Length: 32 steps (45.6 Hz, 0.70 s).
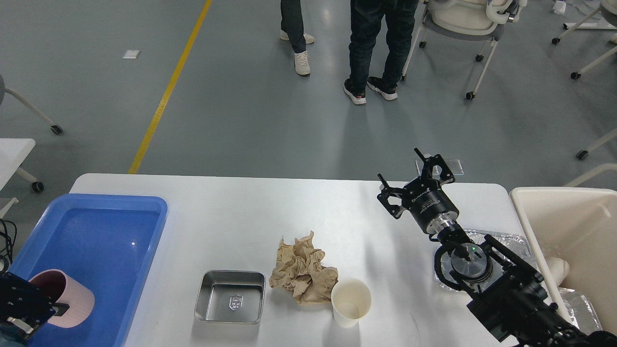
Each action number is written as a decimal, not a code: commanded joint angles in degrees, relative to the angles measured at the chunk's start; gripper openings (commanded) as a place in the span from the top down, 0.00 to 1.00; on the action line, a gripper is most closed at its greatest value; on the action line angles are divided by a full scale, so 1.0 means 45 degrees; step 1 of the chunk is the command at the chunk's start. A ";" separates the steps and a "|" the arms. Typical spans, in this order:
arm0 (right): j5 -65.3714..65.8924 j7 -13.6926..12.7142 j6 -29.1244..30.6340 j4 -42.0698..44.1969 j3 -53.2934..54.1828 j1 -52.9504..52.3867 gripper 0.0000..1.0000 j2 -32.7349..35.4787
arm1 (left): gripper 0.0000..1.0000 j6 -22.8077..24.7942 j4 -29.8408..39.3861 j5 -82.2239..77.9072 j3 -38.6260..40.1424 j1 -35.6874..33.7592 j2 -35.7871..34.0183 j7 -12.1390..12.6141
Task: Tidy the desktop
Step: 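Lift the pink mug and lower it into the blue tray, then release the mug and raise the left gripper over the blue tray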
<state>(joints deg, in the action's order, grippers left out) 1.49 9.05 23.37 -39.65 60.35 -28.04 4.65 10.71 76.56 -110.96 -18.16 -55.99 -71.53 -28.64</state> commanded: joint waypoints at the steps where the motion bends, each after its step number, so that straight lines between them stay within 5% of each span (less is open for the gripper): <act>1: 0.0000 0.0000 -0.0037 0.0002 -0.0012 0.0000 0.00 0.0041 | 0.96 -0.0289 -0.0568 -0.0009 0.0111 0.0450 0.0543 -0.0002; 14: 0.0000 0.0000 -0.0037 0.0021 -0.0012 0.0000 0.00 0.0080 | 0.87 -0.0582 -0.0842 0.0049 0.0130 0.1094 0.0992 -0.0022; 20: 0.0000 0.0000 -0.0037 0.0021 -0.0012 0.0000 0.00 0.0100 | 0.48 -0.0602 -0.0803 0.0128 0.0130 0.1271 0.0915 -0.0041; 32: 0.0000 0.0000 -0.0037 0.0021 -0.0012 -0.0040 0.00 0.0100 | 0.12 -0.0621 -0.0277 0.1121 0.0266 0.1427 0.0661 -0.0139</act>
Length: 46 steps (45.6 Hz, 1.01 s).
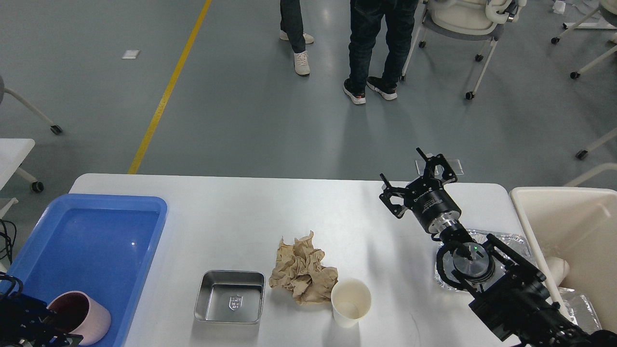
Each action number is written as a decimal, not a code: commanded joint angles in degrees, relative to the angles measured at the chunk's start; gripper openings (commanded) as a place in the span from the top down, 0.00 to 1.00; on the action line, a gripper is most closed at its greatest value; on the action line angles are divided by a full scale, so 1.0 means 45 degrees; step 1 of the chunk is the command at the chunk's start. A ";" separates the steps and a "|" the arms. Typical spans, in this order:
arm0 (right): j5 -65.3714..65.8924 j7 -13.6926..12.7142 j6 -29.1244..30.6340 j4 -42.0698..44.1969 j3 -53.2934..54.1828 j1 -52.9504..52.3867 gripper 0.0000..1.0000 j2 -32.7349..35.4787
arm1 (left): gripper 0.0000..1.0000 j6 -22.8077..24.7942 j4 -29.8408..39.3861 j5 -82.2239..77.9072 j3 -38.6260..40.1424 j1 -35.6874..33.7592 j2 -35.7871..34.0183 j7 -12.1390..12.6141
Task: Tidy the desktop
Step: 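Release the mug and raise the left gripper over the blue tray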
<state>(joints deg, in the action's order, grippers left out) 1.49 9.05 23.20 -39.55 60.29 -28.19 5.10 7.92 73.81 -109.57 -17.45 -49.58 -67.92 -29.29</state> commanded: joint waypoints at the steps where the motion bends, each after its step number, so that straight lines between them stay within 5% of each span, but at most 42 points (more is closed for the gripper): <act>1: 0.0000 0.0000 0.0001 -0.0001 0.0000 0.0014 0.00 -0.0001 | 0.10 0.0018 0.0490 0.1123 0.0185 -0.0038 -0.0238 0.0004; 8: 0.0000 0.0000 0.0001 -0.0001 0.0000 -0.0024 0.00 -0.0001 | 0.05 0.0291 0.1936 0.3037 0.1804 -0.0155 -0.1371 0.0004; 16: 0.0000 0.0000 -0.0038 -0.0020 0.0000 -0.0005 0.00 -0.0020 | 0.04 0.0857 0.1860 0.7330 0.4051 0.0001 -0.1568 0.0335; 26: 0.0020 0.0000 -0.0038 -0.0039 -0.0020 0.0015 0.00 -0.0020 | 0.03 -0.0039 0.0630 1.1709 0.4404 0.0040 -0.0416 0.2697; 31: 0.0175 0.0000 -0.0078 -0.0040 -0.0020 -0.0005 0.00 -0.0020 | 0.03 -0.0373 0.0453 1.2667 0.4404 0.0099 0.0053 0.3401; 46: 0.0332 0.0000 -0.0117 -0.0020 -0.0020 0.0054 0.00 -0.0098 | 0.03 -0.0607 -0.0835 1.7236 0.4443 0.0196 0.2064 0.3617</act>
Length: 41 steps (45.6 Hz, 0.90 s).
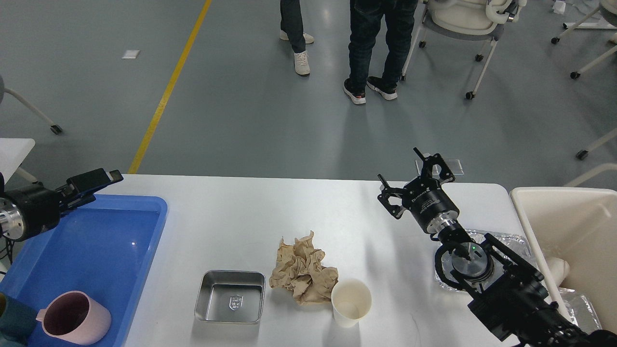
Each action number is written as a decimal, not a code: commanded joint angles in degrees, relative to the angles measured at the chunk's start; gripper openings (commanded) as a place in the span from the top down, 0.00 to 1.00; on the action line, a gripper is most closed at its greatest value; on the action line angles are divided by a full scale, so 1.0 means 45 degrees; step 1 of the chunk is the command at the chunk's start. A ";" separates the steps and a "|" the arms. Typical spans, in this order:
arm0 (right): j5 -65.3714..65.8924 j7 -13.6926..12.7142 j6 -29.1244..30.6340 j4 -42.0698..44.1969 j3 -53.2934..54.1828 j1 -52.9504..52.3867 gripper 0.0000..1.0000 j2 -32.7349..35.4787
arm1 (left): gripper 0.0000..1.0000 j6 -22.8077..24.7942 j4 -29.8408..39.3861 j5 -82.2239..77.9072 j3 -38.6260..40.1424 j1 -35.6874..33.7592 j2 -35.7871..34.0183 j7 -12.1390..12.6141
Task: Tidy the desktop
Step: 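Release the mug and raise the left gripper over the blue tray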
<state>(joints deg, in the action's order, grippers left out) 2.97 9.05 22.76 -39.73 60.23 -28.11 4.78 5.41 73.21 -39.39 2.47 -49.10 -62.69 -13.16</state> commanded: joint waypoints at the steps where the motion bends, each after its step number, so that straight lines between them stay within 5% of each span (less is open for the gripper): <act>1: 0.0004 0.0000 -0.0019 0.0021 -0.0006 0.0055 0.00 -0.0028 | 0.03 -0.0069 -0.0779 0.2010 0.0018 0.0111 0.1020 0.0035; 21: 0.0200 0.0000 -0.0038 0.0002 -0.0006 -0.0003 0.00 -0.0047 | 0.03 -0.0031 0.0607 0.4397 -0.0255 0.0618 0.0826 0.1499; 41: 0.0219 0.0000 -0.0019 0.0002 -0.0006 0.0016 0.00 -0.0048 | 0.03 0.0009 0.3067 0.4358 -0.1017 0.0677 -0.1381 0.1617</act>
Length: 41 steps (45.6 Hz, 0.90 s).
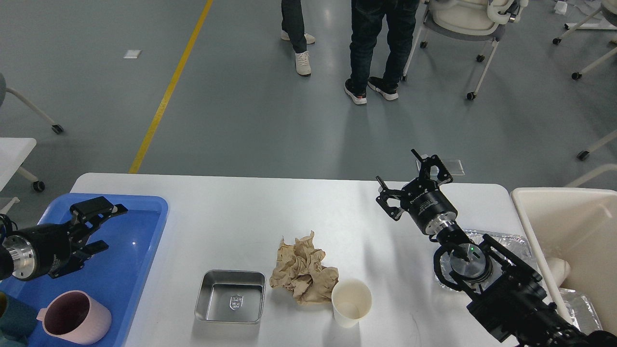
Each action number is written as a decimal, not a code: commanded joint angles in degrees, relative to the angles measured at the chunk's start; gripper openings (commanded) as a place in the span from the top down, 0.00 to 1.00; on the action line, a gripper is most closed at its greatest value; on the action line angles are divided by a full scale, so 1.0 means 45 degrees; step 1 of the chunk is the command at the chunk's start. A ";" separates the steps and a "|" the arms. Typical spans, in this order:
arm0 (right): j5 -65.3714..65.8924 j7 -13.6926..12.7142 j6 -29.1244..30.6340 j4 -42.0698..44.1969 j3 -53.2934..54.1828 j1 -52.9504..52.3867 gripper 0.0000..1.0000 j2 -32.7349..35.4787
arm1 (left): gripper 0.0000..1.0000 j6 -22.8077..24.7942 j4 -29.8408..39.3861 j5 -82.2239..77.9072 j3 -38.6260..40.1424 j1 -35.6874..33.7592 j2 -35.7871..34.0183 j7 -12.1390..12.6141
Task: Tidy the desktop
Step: 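Release the mug and raise the left gripper over the blue tray, then reach the left gripper to the steel tin and grasp its edge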
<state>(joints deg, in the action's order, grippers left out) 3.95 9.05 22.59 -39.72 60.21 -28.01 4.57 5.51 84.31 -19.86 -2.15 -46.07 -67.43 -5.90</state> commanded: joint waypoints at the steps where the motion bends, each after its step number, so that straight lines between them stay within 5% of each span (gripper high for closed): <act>1: 0.0001 0.0000 0.0020 -0.0002 -0.0001 -0.0005 0.00 -0.0001 | 0.03 -0.0032 0.0717 0.0019 0.0010 0.0023 -0.0406 -0.0016; 23: 0.0001 0.0000 0.0020 -0.0021 -0.0001 0.0054 0.00 0.0019 | 0.03 0.0066 0.2280 -0.0059 -0.0010 0.0199 -0.2145 -0.0524; 41: 0.0001 0.0000 0.0020 -0.0041 -0.0001 0.0015 0.00 -0.0137 | 0.03 0.0085 0.0602 -0.2185 -0.0322 0.0395 -0.0389 -0.0524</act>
<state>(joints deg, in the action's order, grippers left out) 3.96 9.05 22.68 -39.82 60.21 -27.69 4.25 5.58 90.32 -24.21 -2.87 -44.51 -73.33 -8.11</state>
